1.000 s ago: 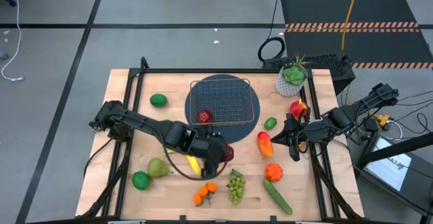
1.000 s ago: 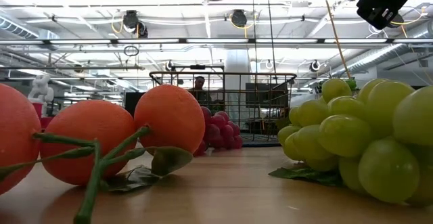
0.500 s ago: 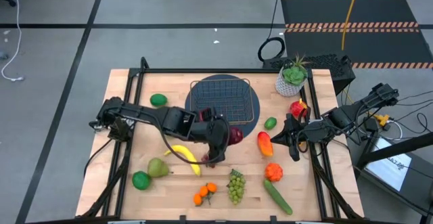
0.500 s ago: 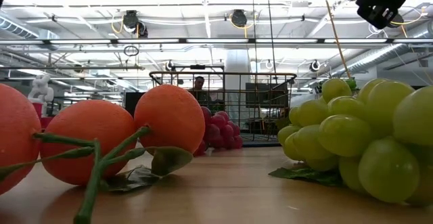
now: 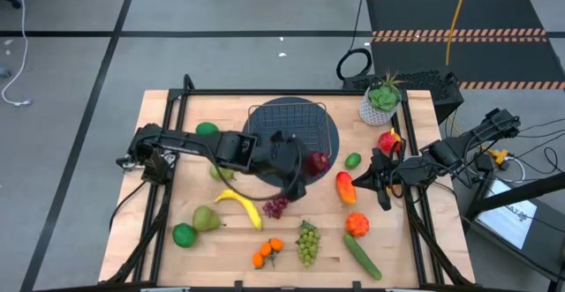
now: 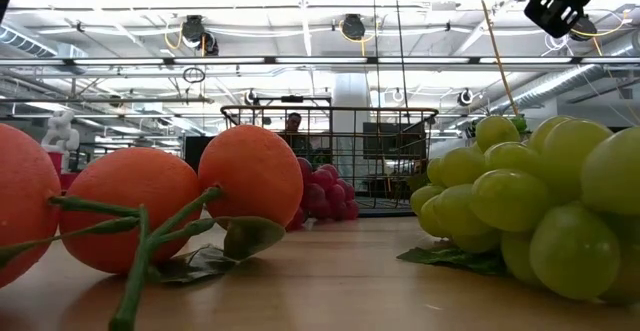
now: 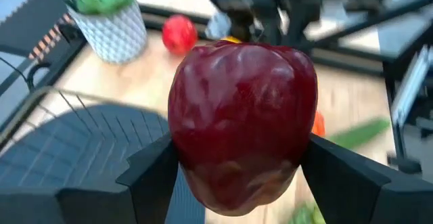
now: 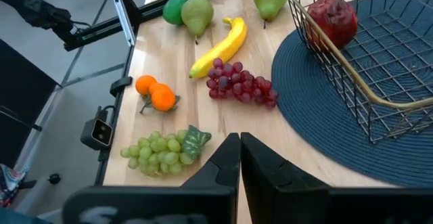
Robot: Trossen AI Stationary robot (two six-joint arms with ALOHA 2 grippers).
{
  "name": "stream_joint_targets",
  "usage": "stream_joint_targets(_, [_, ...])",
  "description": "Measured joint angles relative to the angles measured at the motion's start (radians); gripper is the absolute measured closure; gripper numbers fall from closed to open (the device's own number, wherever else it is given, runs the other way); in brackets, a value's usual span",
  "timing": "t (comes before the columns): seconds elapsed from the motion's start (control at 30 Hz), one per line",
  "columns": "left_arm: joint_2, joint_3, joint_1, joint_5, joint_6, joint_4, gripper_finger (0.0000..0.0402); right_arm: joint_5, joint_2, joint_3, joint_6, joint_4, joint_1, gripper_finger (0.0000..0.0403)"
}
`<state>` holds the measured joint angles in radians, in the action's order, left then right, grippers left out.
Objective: Build produce basket
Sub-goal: Put the dark red apple into the wire basket
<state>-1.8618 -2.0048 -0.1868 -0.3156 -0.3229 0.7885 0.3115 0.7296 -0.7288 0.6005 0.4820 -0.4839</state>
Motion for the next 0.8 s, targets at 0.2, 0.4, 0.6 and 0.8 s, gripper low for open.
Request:
stream_joint_targets(0.2, [0.000,0.000,0.065,0.000,-0.005,-0.129,0.0112,0.000,0.000,0.000,-0.055,-0.037,0.000,0.0395])
stream_joint_targets(0.4, [0.000,0.000,0.109,0.000,-0.095,-0.269,0.0119,0.030,0.000,0.000,-0.130,-0.191,0.000,0.0394])
stream_joint_targets(0.6, [0.000,0.000,0.134,0.001,-0.141,-0.365,0.0112,0.005,0.000,0.000,-0.158,-0.253,0.000,0.0394])
stream_joint_targets(0.8, [0.000,0.000,0.142,0.001,-0.166,-0.408,0.0111,-0.025,-0.007,0.000,-0.213,-0.362,0.000,0.0394])
